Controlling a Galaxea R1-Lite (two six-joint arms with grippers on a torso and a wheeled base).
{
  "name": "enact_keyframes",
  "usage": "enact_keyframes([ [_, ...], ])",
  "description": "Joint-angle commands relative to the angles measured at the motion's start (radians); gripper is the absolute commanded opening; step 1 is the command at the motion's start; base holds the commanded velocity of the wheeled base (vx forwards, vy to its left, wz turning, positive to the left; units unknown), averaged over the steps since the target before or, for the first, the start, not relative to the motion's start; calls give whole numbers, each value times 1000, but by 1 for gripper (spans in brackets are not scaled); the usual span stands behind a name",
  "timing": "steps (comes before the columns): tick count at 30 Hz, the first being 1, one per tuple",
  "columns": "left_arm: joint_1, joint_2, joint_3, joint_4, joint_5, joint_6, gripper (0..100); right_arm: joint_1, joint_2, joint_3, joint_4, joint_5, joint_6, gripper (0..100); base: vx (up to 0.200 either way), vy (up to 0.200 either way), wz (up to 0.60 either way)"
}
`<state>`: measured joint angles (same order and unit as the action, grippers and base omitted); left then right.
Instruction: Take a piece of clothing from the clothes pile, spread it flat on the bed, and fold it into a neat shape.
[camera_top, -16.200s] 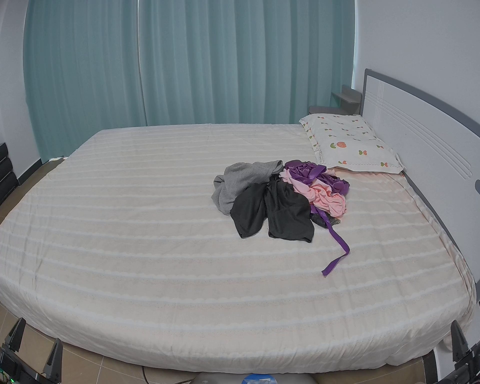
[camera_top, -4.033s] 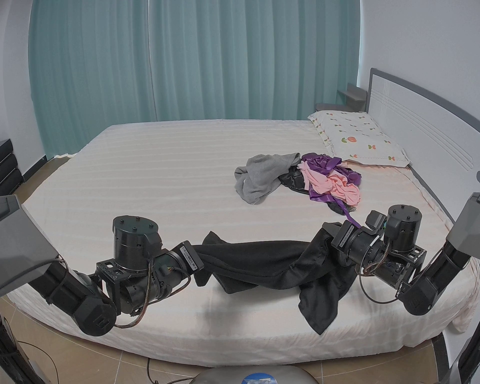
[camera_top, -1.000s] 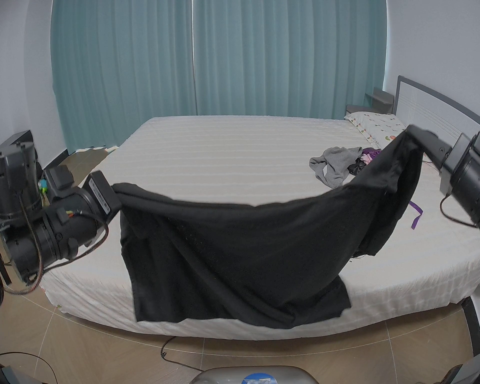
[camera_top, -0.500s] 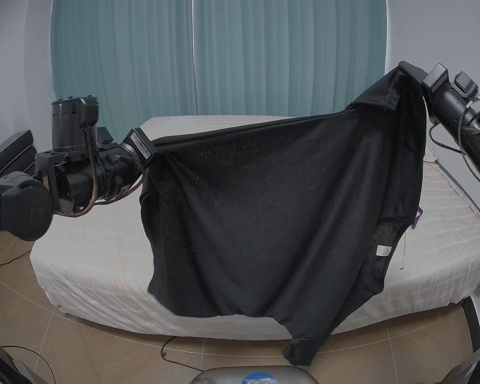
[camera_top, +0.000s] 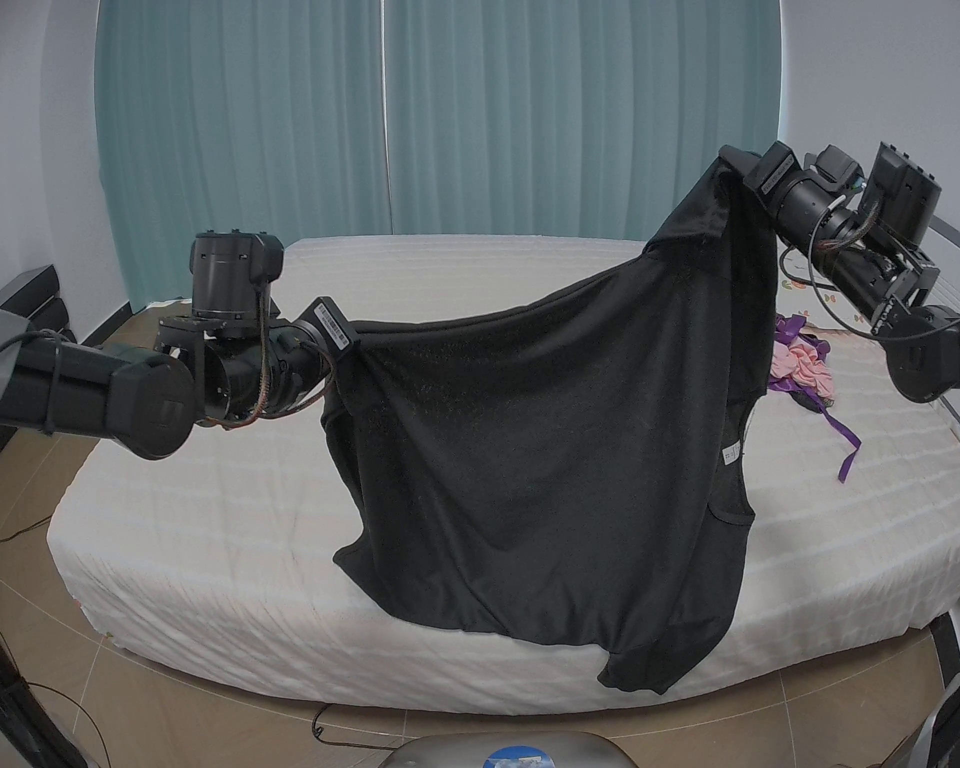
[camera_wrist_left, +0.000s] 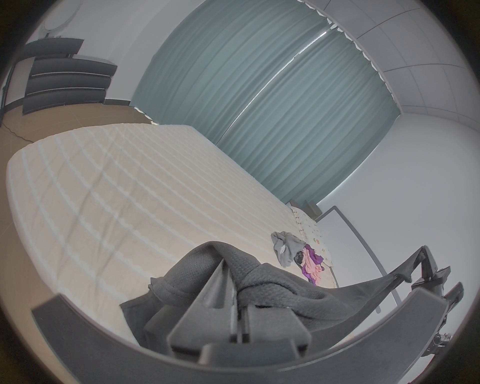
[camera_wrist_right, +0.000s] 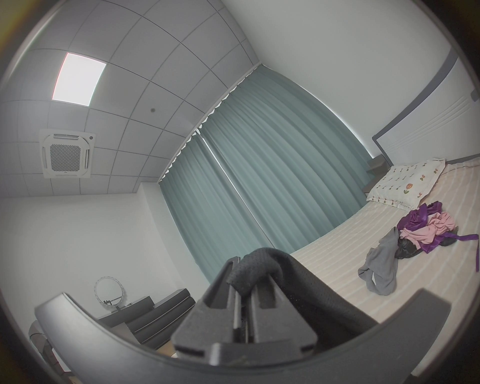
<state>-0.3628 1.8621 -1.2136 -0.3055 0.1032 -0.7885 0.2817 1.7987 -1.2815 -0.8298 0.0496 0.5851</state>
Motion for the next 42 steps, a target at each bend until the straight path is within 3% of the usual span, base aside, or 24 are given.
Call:
enact_keyframes([
  [1, 1, 117, -52, -1, 0, -3, 0, -1, 113, -59, -5, 0, -1, 0, 200, 0, 0],
  [8, -1, 236, -136, 5, 0, -5, 0, -3, 212, -61, -17, 1, -10, 0, 200, 0, 0],
  [23, 1, 470, -271, 86, -3, -21, 0, -19, 501, -58, -107, -20, -18, 0, 0, 0, 0],
  [24, 1, 480, -274, 89, -8, -26, 100, -21, 522, -56, -107, -22, -18, 0, 0, 0, 0],
  [26, 2, 491, -277, 89, -14, -34, 100, -21, 541, -56, -107, -22, -18, 0, 0, 0, 0],
  [27, 4, 517, -284, 89, -23, -52, 100, -27, 580, -53, -106, -20, -18, 100, 0, 0, 0],
  [34, 16, 589, -333, 112, -22, -64, 100, -38, 738, -75, -88, -28, -14, 100, 0, 0, 0],
  [42, 84, 594, -342, 298, -82, -67, 100, -147, 731, -19, 38, -23, 1, 100, 0, 0, 0],
])
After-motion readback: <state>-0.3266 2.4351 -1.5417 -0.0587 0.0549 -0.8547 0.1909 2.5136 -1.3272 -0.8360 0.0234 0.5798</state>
